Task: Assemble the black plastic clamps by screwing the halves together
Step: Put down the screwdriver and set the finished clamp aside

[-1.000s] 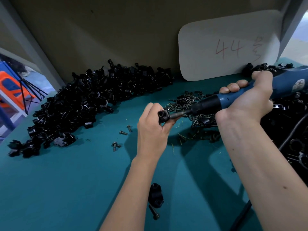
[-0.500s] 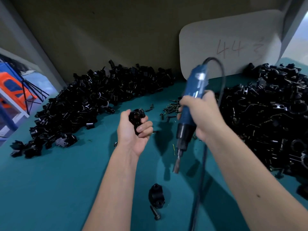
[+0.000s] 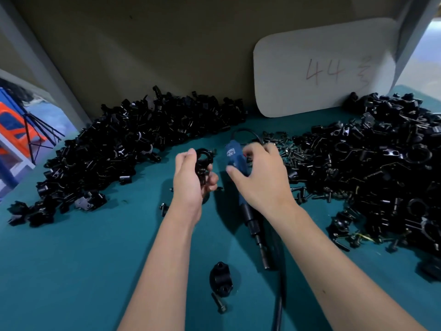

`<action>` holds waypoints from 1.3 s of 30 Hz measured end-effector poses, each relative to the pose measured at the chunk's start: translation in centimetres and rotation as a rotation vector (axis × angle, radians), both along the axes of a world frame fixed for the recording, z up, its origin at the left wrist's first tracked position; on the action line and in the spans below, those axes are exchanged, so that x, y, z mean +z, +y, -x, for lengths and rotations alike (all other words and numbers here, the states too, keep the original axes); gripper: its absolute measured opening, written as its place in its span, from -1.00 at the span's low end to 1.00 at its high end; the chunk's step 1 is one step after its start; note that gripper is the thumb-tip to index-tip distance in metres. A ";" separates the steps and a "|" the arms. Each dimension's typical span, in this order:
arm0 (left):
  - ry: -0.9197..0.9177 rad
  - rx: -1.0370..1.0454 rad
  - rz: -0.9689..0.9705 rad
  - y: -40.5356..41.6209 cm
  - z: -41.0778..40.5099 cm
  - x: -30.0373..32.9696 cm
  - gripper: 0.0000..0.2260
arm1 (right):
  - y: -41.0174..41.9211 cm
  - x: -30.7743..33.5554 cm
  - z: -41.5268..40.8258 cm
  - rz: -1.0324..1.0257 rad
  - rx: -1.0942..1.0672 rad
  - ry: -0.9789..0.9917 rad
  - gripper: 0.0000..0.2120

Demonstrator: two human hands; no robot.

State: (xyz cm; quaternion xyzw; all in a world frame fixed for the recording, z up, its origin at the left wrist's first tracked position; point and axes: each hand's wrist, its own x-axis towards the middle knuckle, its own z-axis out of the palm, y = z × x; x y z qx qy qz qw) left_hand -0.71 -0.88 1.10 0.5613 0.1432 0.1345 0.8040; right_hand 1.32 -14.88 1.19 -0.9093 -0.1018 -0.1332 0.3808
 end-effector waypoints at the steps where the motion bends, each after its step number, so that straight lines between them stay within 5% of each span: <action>1: -0.030 0.009 -0.122 -0.6 0.0 0.1 -0.79 | -0.2 0.6 -0.1 -0.033 0.037 -0.042 -0.56; 5: -0.138 0.023 -0.601 -3.2 0.4 0.7 -0.79 | -1.4 3.4 0.2 -0.250 0.146 0.011 -0.81; 8: -0.188 0.002 -0.673 -5.5 1.0 1.8 -0.74 | -4.4 5.4 0.6 -0.234 0.158 0.004 -0.83; 14: -0.158 -0.089 -0.729 -10.9 1.2 4.9 -0.47 | -15.2 9.4 -0.2 0.041 -0.037 0.111 -0.77; 22: -0.197 -0.321 -1.100 -20.3 -1.5 4.6 -0.71 | -22.6 9.4 -3.4 0.369 -0.415 0.148 -0.63; 31: -0.245 -0.307 -1.149 -21.5 -2.5 2.5 -0.83 | -23.8 9.2 -5.4 0.271 -0.417 0.107 -0.67; 39: -0.225 -0.216 -1.183 -19.6 -5.5 3.3 -0.85 | -20.8 11.2 -10.9 0.426 -0.319 0.080 -0.88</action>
